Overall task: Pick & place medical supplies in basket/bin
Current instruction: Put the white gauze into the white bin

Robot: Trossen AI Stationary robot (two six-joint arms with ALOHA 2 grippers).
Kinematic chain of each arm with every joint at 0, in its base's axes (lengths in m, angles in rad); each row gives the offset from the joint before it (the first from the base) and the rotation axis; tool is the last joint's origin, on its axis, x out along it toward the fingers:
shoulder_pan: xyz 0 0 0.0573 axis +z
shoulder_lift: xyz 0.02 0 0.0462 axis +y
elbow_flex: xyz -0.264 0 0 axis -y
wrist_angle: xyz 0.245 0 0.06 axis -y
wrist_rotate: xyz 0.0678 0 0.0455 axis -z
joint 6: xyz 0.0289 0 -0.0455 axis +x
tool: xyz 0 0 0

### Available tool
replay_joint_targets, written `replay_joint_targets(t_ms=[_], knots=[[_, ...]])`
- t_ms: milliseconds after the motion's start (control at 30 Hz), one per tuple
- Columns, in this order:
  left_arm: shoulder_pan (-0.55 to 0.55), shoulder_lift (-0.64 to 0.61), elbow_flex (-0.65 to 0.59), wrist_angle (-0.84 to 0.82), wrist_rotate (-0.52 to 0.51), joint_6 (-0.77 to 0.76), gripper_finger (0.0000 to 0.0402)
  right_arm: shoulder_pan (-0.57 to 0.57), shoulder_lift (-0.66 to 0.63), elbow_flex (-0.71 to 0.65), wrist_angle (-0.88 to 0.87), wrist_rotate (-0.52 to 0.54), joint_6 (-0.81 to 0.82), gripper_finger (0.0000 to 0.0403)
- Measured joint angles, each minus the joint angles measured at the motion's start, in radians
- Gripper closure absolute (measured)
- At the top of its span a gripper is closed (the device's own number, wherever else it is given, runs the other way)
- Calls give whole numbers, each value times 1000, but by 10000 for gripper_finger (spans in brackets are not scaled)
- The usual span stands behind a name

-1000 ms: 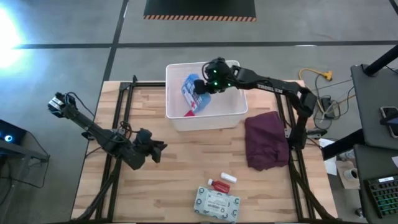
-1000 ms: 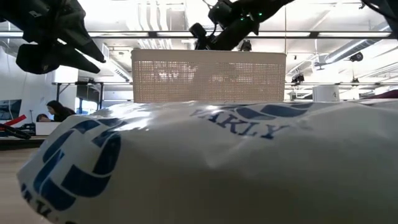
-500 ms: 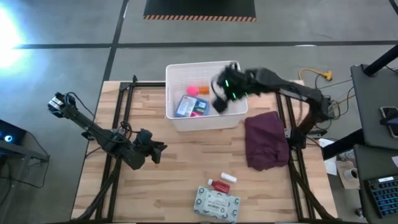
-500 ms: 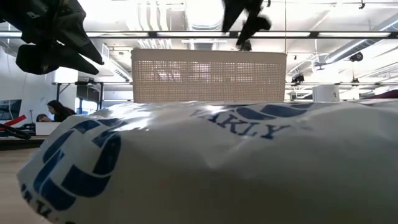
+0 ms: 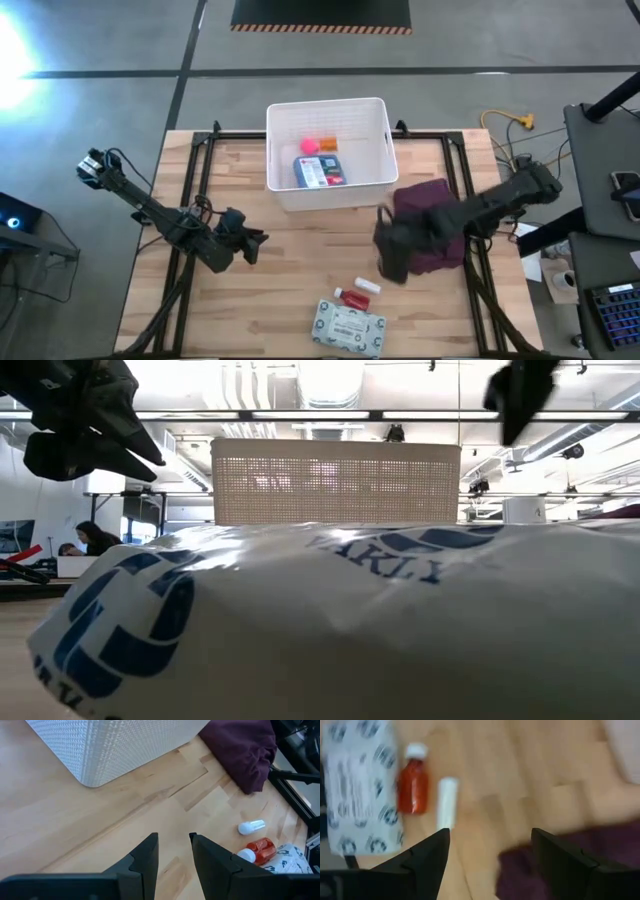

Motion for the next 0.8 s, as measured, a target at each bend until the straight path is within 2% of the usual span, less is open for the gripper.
replay_joint_targets(t_ms=[133,233,367,567,800], knots=[[0,0,0,1,12,0,299,109,23,-116,178,12,47,132],[0,0,0,4,41,0,299,134,52,-186,290,18,125,132],[0,0,0,4,48,0,299,140,101,-252,407,25,135,138],[0,0,0,3,50,0,299,142,192,-285,574,26,84,149],[0,0,0,3,52,0,299,142,294,-264,589,52,86,166]])
